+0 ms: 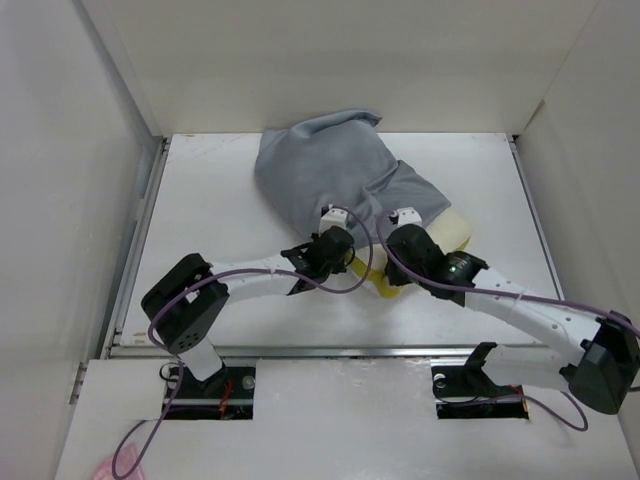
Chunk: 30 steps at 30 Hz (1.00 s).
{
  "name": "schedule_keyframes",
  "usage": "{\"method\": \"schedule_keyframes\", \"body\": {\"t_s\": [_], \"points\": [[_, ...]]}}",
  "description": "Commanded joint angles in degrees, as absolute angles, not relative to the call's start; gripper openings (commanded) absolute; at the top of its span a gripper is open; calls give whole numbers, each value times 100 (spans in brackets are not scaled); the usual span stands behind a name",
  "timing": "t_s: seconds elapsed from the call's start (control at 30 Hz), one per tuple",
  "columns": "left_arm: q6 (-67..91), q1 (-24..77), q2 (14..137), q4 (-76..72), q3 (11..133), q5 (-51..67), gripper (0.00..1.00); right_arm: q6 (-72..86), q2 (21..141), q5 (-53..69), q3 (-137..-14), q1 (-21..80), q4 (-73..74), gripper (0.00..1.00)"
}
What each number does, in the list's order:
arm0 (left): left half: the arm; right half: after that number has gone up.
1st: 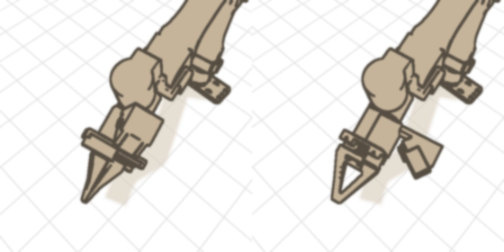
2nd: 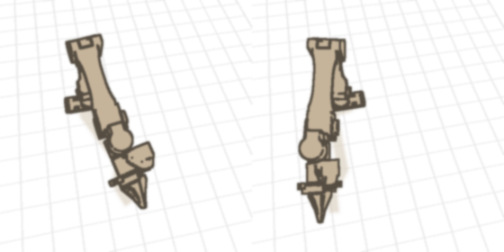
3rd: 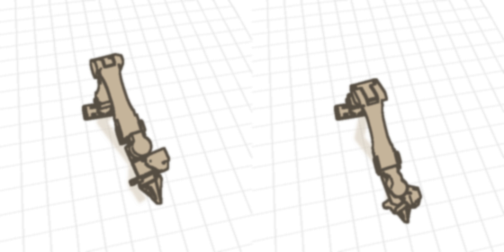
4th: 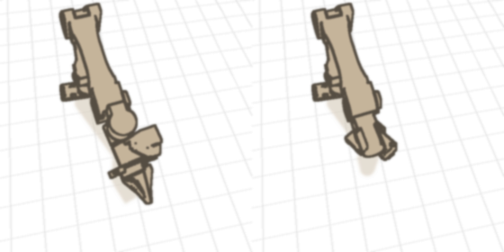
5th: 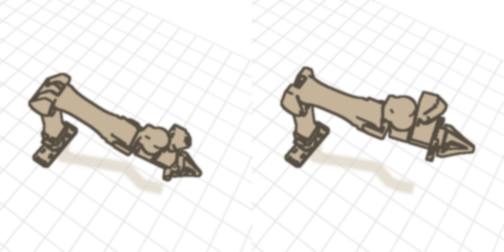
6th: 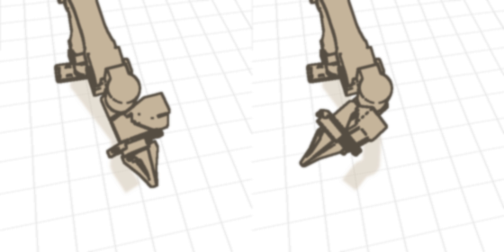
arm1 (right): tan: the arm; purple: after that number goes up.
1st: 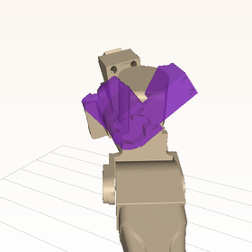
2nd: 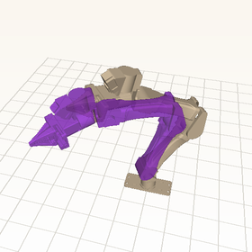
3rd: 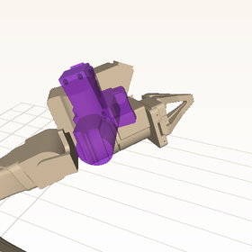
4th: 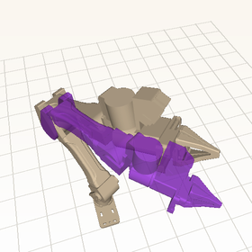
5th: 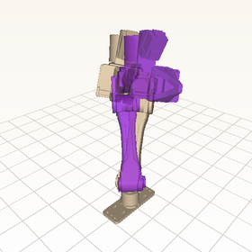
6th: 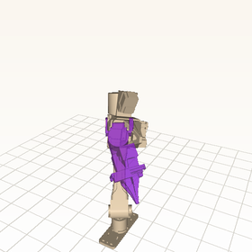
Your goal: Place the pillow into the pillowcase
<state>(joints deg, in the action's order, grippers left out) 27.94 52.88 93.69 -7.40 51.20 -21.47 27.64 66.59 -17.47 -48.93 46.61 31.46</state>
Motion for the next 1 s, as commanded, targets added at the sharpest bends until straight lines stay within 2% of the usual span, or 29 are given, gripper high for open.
{"method": "schedule_keyframes", "body": {"t_s": [0.0,0.13,0.33,0.47,0.53,0.7,0.8,0.87,0.9,0.93,0.97], "points": [[2619,5440,8984,-581,5493,-2469,0,2487,6294,-1835,-5106,4693,1900,0],[2443,5607,7825,-212,5441,-2365,0,2066,6083,-2091,-5106,4693,226,0],[2522,5660,6137,359,5238,-1170,0,1592,6266,-2312,-5106,4693,-1939,0],[2750,5713,5512,746,5291,-677,0,1477,6968,-2530,-4870,4693,-3460,0],[2873,5713,5310,817,5291,-450,0,1704,7827,-2828,-4939,4746,-4286,0],[2936,5713,5256,932,5344,-272,0,2531,8848,-3382,-5385,4877,-4956,0],[3119,5713,5256,1219,5413,-605,0,2646,9202,-2956,-6044,5009,-4195,0],[3426,5713,5256,1528,5554,-1384,1,2646,9159,-2594,-6178,5010,-3553,9],[3567,5713,5256,1877,5607,-1632,15,2646,9054,-2236,-6179,5010,-3385,15],[3681,5713,5195,2011,5668,-1861,32,2646,8931,-2067,-6057,5010,-3062,36],[3735,5713,5194,2108,5669,-2168,52,2646,8582,-1857,-5986,5010,-2832,45]]}}
